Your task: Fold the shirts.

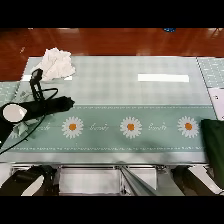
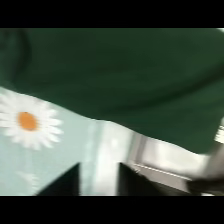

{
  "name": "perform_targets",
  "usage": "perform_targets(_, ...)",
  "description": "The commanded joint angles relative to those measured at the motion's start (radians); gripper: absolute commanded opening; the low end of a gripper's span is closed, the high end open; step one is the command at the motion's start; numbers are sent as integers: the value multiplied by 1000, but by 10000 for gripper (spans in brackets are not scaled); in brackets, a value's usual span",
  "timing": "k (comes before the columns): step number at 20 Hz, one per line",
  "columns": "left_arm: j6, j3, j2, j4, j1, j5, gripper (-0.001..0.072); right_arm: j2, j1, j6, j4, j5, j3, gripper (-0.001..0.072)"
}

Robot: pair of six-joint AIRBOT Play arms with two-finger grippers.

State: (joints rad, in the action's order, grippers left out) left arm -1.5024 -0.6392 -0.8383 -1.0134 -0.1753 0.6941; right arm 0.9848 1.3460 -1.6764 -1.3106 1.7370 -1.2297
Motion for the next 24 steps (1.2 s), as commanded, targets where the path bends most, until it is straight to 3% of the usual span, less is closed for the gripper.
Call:
perform_targets(1, 73, -67, -7, -2, 43, -134, 24, -3, -83, 37, 474, -241, 7, 20)
perform_targets(3, 73, -187, -35, 2, 65, -134, 24, 8, -284, 136, 689, -454, -3, 20)
perform_targets(4, 73, -268, -61, 5, 64, -121, 24, 22, -422, 198, 719, -530, -25, 20)
perform_targets(6, 76, -445, -144, 0, 42, -19, 24, 69, -755, 282, 608, -626, -83, 20)
perform_targets(9, 77, -628, -317, -53, -10, 230, 23, 177, -1224, 253, 121, -628, -116, 20)
perform_targets(10, 71, -630, -369, -112, -24, 282, 24, 222, -1337, 173, -93, -594, -108, 20)
perform_targets(11, 2, -618, -413, -203, -25, 329, 24, 270, -1418, 17, -320, -549, -80, 20)
perform_targets(12, -97, -610, -451, -275, -15, 397, 24, 308, -1453, -86, -442, -498, -57, 20)
perform_targets(13, -115, -607, -479, -297, -5, 469, 24, 335, -1461, -111, -476, -465, -38, 20)
perform_targets(15, -73, -604, -488, -297, -5, 502, 24, 351, -1461, -108, -448, -460, -15, 20)
perform_targets(24, -73, -604, -489, -296, -6, 494, 25, 349, -1461, -109, -465, -451, -14, 20)
